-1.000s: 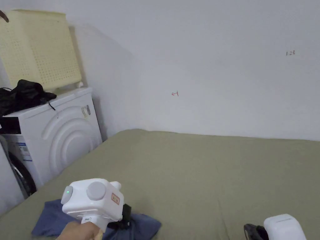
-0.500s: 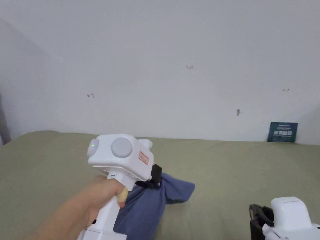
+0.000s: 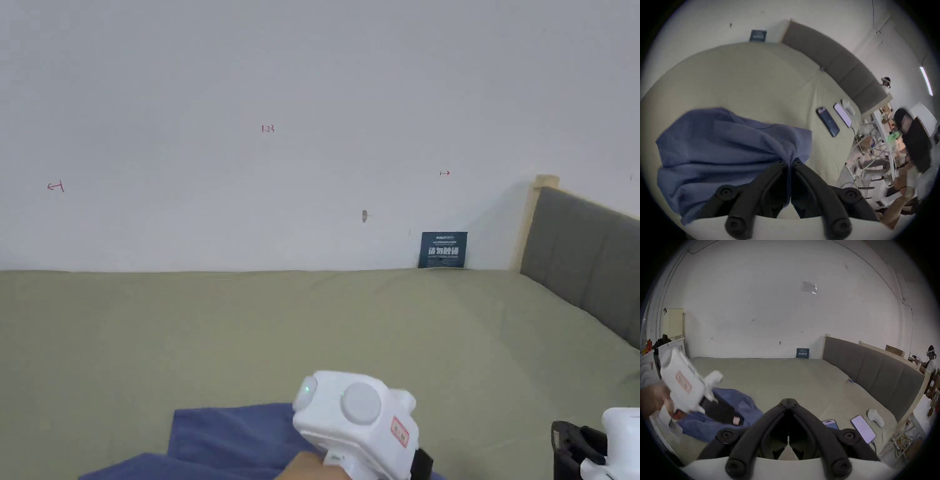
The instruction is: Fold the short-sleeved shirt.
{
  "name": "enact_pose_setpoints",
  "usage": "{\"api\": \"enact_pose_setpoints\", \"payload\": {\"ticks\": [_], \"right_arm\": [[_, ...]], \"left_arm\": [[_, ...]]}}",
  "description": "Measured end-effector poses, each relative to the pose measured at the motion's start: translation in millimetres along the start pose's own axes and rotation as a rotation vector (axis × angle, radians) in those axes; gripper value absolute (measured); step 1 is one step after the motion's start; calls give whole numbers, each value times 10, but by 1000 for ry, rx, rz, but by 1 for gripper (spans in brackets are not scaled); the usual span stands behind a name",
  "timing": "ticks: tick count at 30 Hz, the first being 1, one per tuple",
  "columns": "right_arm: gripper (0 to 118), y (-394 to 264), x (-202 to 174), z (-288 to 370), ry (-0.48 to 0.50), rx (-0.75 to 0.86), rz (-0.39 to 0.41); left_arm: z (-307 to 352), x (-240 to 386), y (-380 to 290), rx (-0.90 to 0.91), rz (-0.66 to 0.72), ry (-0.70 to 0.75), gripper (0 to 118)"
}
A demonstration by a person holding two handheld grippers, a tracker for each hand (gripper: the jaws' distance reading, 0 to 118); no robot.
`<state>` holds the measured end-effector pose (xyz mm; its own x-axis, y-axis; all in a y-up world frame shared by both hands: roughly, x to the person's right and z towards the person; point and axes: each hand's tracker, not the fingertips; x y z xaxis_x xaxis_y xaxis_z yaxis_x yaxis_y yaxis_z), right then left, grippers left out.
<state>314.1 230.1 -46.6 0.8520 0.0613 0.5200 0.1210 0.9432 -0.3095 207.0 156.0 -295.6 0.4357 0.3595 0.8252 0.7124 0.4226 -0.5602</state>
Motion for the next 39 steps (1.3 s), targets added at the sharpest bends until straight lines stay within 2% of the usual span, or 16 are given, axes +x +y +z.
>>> {"api": "enact_pose_setpoints", "payload": {"ticks": [1, 2, 3, 5, 6, 10, 13, 14, 16, 17, 19, 23, 28, 33, 35, 39], "right_arm": [[0, -10, 3, 12, -8, 7, -2], [0, -11, 6, 18, -8, 13, -5], [0, 2, 4, 18, -3, 19, -11], [0, 32, -21, 15, 3, 31, -29], [0, 41, -47, 23, 14, 34, -35], [0, 29, -204, 24, 58, 35, -11], [0, 58, -328, -31, 98, 20, -16], [0, 70, -367, -45, 106, 15, -21], [0, 116, -469, -74, 131, 15, -14], [0, 132, -516, -83, 138, 22, -5], [0, 178, -616, -99, 155, 27, 7], [0, 177, -763, -62, 204, 24, 10], [0, 99, -903, -44, 228, 15, 36], [0, 32, -1003, -102, 241, -9, 42], [0, 14, -1032, -146, 243, -20, 45], [0, -29, -1051, -246, 244, -45, 39]], "left_arm": [[-97, -2, -61, -8, 10, -3, 4], [-153, -25, -101, -16, 18, -9, 16], [-208, -59, -131, -16, 36, -10, 42], [-197, -164, -162, 18, 129, -15, 109], [-136, -239, -173, 37, 174, 15, 110], [585, -544, -260, 224, 256, 44, 101], [1236, -720, -504, 391, 286, 156, 93], [1426, -766, -623, 456, 274, 199, 71], [1791, -826, -924, 577, 244, 351, 9], [1898, -839, -1063, 621, 235, 432, 2], [2106, -928, -1421, 703, 205, 580, 0], [2339, -1019, -2128, 847, 244, 620, 0], [2419, -1179, -2661, 808, 330, 696, 0], [2410, -1415, -2596, 696, 348, 657, 0], [2415, -1560, -2437, 682, 321, 629, 0], [2375, -1994, -1899, 549, 386, 566, 0]]}}
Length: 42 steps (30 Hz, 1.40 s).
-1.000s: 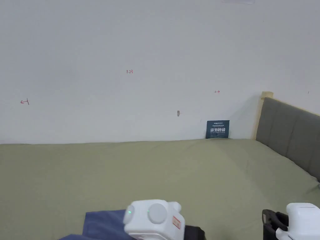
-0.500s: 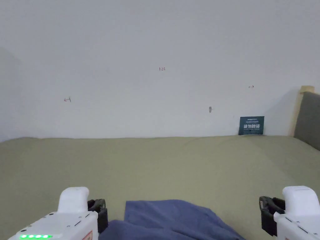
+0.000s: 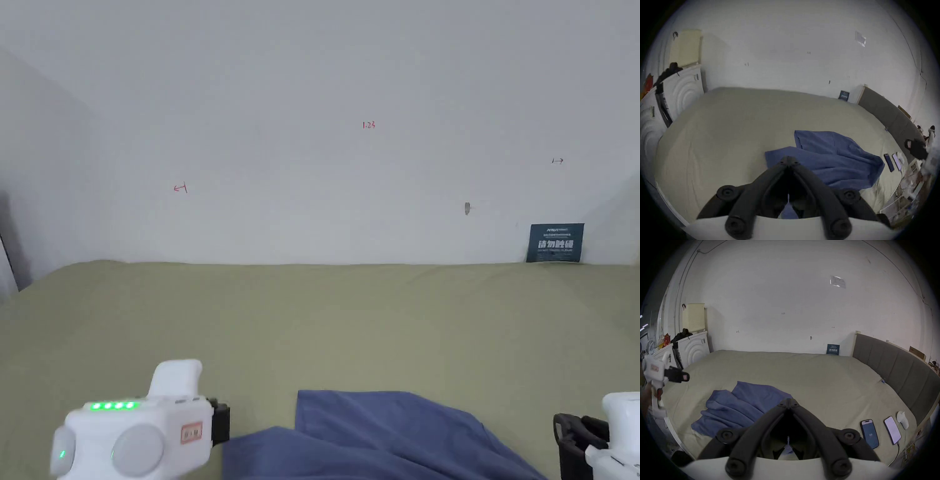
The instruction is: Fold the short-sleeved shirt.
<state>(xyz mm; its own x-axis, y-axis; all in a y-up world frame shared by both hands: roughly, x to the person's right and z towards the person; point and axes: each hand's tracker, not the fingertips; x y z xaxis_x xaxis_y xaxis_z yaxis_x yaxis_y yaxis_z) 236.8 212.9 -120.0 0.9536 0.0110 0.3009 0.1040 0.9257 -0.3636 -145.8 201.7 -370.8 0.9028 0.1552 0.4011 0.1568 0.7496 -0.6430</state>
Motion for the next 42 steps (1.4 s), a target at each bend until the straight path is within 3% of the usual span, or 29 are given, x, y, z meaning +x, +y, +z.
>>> {"api": "enact_pose_setpoints", "payload": {"ticks": [4, 5, 7, 8, 13, 14, 18, 19, 20, 22, 24, 25, 27, 28, 29, 31, 32, 36, 37, 38, 39, 40, 42], "right_arm": [[0, -64, 46, -132, -6, -20, 13], [0, -78, 62, -165, -7, -29, 15], [0, -116, 116, -243, 1, -63, 9], [0, -139, 146, -274, 3, -68, 3], [0, -229, 318, -393, -34, -105, 6], [0, -241, 354, -402, -40, -110, 2], [0, -293, 500, -440, -79, -124, -10], [0, -311, 530, -450, -85, -131, -16], [0, -323, 554, -460, -88, -147, -26], [0, -362, 598, -496, -86, -198, -68], [1, -406, 616, -522, -83, -209, -94], [8, -433, 618, -534, -76, -212, -108], [83, -489, 629, -574, -2, -239, -171], [107, -520, 647, -598, 28, -256, -212], [115, -548, 658, -628, 51, -283, -263], [114, -614, 644, -700, 106, -361, -327], [114, -637, 622, -720, 123, -363, -318], [110, -767, 438, -957, 28, -456, -176], [93, -804, 417, -1013, 8, -488, -161], [37, -823, 411, -1038, 4, -512, -153], [13, -834, 396, -1044, 14, -516, -149], [13, -853, 400, -1058, -7, -534, -134], [13, -876, 411, -986, 5, -492, -187]], "left_arm": [[-697, -51, 465, -254, -19, -49, 4], [-846, -51, 528, -308, -29, -54, 28], [-1176, -43, 588, -381, -26, -13, 102], [-1324, -40, 585, -419, -12, -14, 118], [-2010, -156, 330, -556, 108, 10, 112], [-2102, -171, 256, -586, 113, 13, 107], [-2149, -19, 18, -562, 11, 87, 96], [-2121, 21, 15, -550, -3, 86, 87], [-2057, 75, 12, -555, -24, 118, 70], [-1946, 142, 19, -500, -72, 142, 10], [-1894, 172, 26, -454, -68, 45, 3], [-1887, 196, 2, -450, -59, 22, 3], [-1907, 220, -22, -448, -77, 69, 3], [-1919, 210, -27, -449, -80, 69, 3], [-1925, 198, -40, -449, -78, 65, 3], [-1918, 172, -74, -450, -67, 59, 3], [-1908, 156, -48, -445, -61, 52, 3], [-1903, 84, -52, -445, -33, 26, 3], [-1896, 60, -62, -441, -19, 20, 3], [-1887, 41, -70, -434, -6, 13, 3], [-1874, 12, -82, -428, 4, 5, 3], [-1859, -4, -62, -418, 14, 0, 3], [-1787, -60, -58, -370, 57, -26, 3]]}}
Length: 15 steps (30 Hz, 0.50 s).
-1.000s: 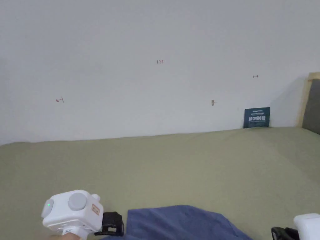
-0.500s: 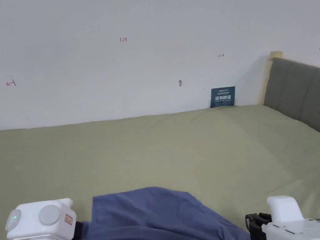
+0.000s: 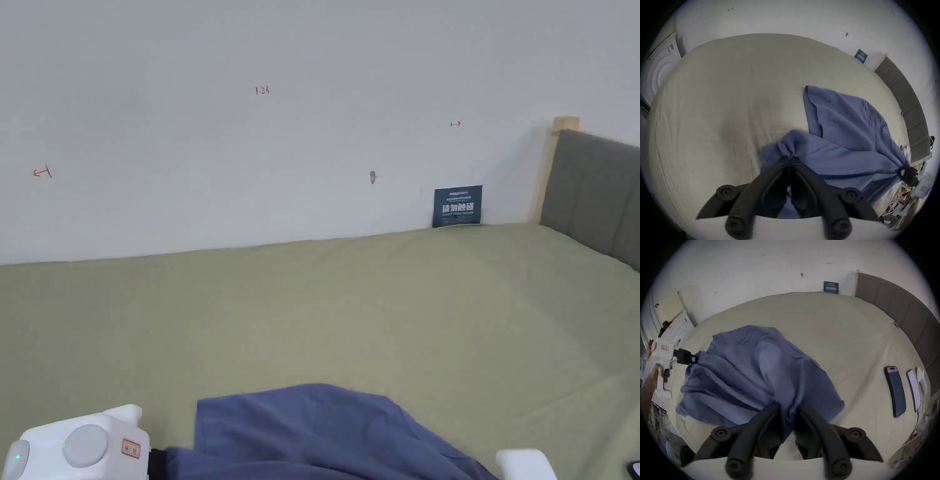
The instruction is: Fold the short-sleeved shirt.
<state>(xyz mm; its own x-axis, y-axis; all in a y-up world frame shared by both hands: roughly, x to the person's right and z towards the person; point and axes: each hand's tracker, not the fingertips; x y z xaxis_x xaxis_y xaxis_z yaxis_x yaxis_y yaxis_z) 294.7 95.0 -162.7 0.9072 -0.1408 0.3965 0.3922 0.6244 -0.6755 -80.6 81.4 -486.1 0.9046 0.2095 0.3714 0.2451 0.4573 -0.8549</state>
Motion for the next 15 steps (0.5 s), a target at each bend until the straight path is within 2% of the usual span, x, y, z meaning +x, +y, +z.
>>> {"api": "enact_pose_setpoints", "payload": {"ticks": [5, 8, 11, 13, 15], "right_arm": [[13, 119, 26, 184, 37, 102, -34], [13, 229, -42, 276, 48, 153, -10], [12, 404, -70, 383, 73, 196, -18], [13, 549, -86, 447, 112, 233, -22], [13, 681, -145, 508, 119, 259, 4]], "left_arm": [[428, -41, 20, 126, 10, -58, 3], [756, -25, 83, 220, -18, -30, 3], [1077, -62, 153, 302, -4, -58, 3], [1322, -59, 180, 370, -4, -27, 3], [1524, -46, 209, 428, -6, -22, 3]]}}
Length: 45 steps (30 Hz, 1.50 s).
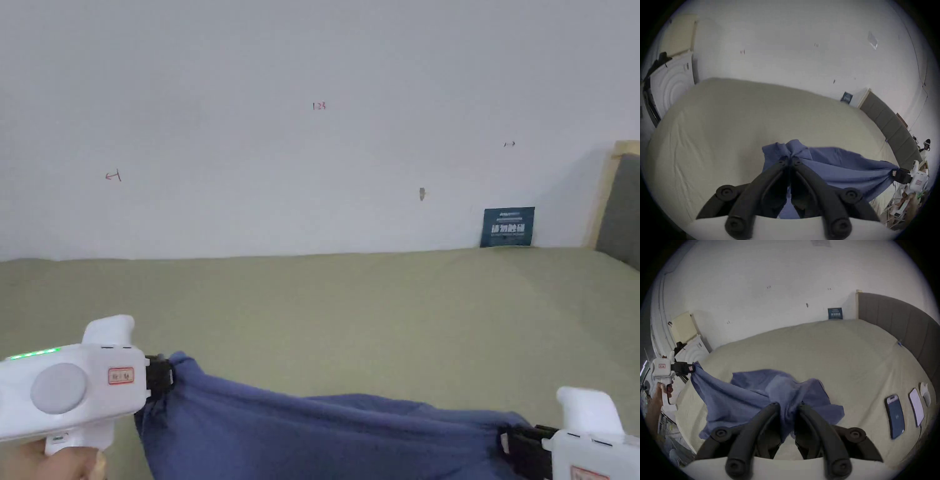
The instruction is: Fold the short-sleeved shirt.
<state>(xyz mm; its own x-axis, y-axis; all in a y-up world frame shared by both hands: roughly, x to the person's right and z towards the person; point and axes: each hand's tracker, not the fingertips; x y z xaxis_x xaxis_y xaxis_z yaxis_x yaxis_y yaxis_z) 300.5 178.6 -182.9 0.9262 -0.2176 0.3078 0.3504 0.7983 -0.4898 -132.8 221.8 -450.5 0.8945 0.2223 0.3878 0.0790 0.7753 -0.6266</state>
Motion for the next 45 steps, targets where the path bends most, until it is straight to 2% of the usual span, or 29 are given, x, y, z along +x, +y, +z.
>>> {"api": "enact_pose_setpoints", "payload": {"ticks": [3, 8, 20, 25, 27, 32, 35, 37, 45], "right_arm": [[13, 303, -118, 59, 6, 52, 54], [13, 796, -249, 155, 20, 138, 76], [13, 1907, -520, 236, -20, 295, 202], [13, 2249, -603, 278, -17, 357, 183], [13, 2325, -630, 260, -12, 383, 201], [13, 2381, -738, 134, -36, 389, 258], [13, 2342, -730, 9, -37, 381, 236], [13, 2254, -691, -69, -21, 365, 177], [13, 1569, -455, -236, -28, 311, 182]], "left_arm": [[296, 60, 158, 88, 3, -9, 3], [540, 51, 404, 184, 21, 0, 3], [845, 264, 901, 286, 15, 24, 3], [912, 324, 1247, 342, 13, 22, 3], [897, 343, 1382, 359, -12, 48, 3], [811, 380, 1511, 380, -29, 96, 3], [709, 351, 1452, 373, -27, 106, 3], [634, 285, 1348, 348, -3, 99, 3], [386, 30, 657, 218, 40, 58, 3]]}}
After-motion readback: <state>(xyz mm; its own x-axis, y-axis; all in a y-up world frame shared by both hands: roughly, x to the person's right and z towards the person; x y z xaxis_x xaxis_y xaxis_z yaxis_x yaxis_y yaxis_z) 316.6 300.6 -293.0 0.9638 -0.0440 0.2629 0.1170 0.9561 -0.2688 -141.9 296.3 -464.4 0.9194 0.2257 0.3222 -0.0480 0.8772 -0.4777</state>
